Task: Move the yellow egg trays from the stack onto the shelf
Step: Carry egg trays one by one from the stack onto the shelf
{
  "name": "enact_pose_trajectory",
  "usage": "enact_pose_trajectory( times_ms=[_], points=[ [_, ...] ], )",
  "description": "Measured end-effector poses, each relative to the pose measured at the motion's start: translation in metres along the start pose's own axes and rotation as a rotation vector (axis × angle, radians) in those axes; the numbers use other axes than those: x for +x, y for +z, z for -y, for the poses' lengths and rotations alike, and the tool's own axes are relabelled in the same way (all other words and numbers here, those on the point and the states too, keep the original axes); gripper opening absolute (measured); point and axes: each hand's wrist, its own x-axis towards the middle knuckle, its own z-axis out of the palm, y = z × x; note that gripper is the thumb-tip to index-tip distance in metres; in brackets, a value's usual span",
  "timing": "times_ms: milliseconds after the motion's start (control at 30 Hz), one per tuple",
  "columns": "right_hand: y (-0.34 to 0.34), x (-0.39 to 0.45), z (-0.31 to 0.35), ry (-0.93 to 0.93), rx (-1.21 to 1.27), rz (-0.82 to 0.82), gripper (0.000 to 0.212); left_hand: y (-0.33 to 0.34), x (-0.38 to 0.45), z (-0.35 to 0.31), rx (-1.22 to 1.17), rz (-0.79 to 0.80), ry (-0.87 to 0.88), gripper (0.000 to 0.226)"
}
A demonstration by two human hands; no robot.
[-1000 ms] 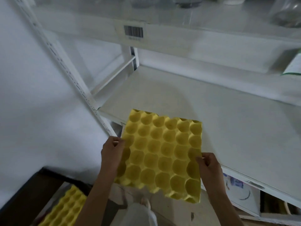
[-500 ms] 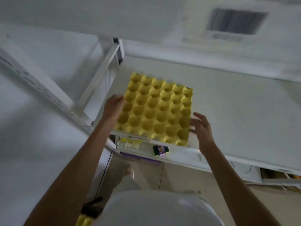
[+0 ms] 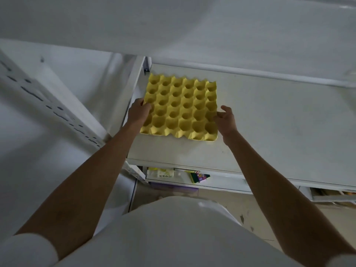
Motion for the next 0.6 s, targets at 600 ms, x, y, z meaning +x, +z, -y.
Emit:
enact_pose_trajectory(
  times_ms=[600],
  points=[
    [0.017, -0.033, 0.021, -0.372, -0.901, -0.174, 0.072, 0.026, -0.027, 0.019, 0.568, -0.258, 0.196, 0.078]
  ],
)
